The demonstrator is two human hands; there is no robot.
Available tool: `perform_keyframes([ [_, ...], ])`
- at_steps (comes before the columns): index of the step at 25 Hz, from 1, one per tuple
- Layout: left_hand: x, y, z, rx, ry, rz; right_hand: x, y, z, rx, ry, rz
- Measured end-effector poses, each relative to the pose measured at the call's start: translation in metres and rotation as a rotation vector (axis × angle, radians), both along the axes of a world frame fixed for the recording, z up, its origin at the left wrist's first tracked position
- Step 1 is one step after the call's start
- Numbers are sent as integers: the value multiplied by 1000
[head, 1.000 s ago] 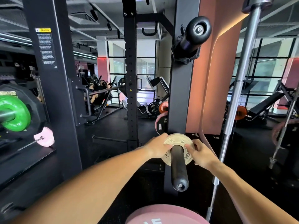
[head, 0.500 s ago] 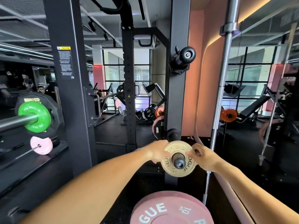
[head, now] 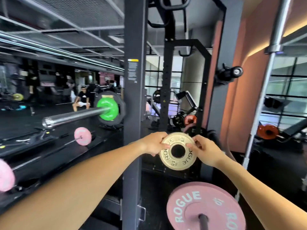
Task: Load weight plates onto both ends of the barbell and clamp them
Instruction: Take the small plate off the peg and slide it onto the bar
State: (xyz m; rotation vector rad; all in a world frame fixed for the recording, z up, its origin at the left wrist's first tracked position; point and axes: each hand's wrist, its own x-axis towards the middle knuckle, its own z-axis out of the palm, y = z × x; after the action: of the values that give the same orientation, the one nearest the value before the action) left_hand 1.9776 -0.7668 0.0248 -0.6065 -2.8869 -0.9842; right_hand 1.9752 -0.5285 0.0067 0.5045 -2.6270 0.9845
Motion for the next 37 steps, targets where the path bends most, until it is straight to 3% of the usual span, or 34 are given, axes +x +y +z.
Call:
perform_keyframes([
  [9, 88, -213, 33, -88, 81, 381, 6, -227, 29, -31, 45, 387],
  [18, 96, -369, 33, -104, 123, 671, -36, -407, 37, 0, 69, 672],
  [26, 55, -415, 31, -40, 246, 737, -82, -463, 35, 12, 119, 693],
  [37, 35, -450, 37, 71, 111, 698, -95, -487, 35, -45, 171, 724],
])
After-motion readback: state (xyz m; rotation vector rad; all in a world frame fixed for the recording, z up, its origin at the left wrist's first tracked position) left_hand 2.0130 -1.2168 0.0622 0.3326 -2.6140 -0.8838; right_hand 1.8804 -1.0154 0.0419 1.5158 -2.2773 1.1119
